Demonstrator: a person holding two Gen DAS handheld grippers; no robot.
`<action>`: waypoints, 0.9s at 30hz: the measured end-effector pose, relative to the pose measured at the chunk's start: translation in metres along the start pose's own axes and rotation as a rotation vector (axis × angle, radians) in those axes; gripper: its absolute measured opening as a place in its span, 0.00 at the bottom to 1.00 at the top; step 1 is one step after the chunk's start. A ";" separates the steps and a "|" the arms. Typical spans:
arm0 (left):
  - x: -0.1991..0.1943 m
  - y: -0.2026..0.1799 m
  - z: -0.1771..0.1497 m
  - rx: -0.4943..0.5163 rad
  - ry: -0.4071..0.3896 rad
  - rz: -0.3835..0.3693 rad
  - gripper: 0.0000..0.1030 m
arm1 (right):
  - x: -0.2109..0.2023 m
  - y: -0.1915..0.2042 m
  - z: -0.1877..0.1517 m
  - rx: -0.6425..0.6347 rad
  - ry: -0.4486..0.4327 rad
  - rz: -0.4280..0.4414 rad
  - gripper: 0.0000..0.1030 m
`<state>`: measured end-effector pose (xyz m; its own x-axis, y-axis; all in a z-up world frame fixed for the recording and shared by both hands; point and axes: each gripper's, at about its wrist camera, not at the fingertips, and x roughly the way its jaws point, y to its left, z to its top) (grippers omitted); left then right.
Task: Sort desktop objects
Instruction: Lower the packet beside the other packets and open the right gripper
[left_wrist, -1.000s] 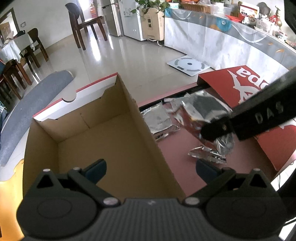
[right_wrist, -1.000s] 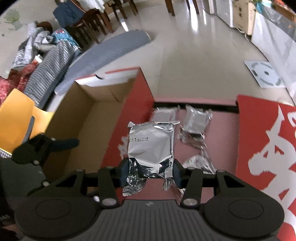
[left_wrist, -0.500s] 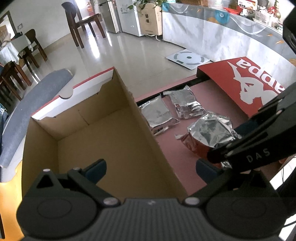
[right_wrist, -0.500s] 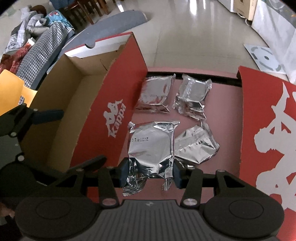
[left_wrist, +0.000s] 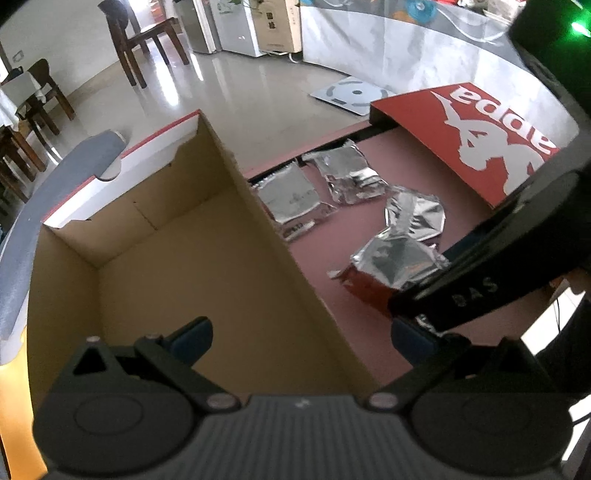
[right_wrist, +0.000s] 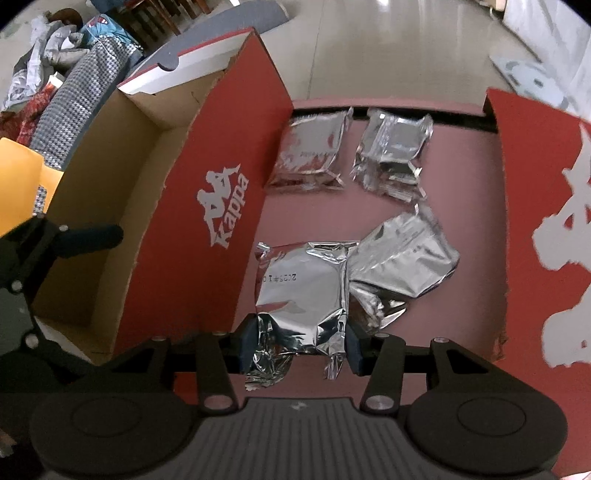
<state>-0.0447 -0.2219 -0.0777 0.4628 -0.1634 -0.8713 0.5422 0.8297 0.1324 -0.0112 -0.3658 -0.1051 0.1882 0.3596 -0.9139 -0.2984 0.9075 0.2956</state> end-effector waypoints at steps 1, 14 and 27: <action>0.001 -0.001 -0.001 0.004 0.004 0.003 1.00 | 0.002 0.000 0.000 0.004 0.005 0.001 0.46; 0.008 -0.002 -0.003 -0.001 0.038 0.015 1.00 | 0.014 -0.009 0.001 0.045 0.028 -0.058 0.46; 0.009 0.003 0.000 -0.035 0.034 0.022 1.00 | 0.009 -0.012 0.003 0.071 0.004 -0.084 0.56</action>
<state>-0.0385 -0.2211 -0.0852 0.4497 -0.1274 -0.8841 0.5073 0.8511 0.1354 -0.0031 -0.3728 -0.1164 0.2061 0.2812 -0.9373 -0.2144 0.9475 0.2372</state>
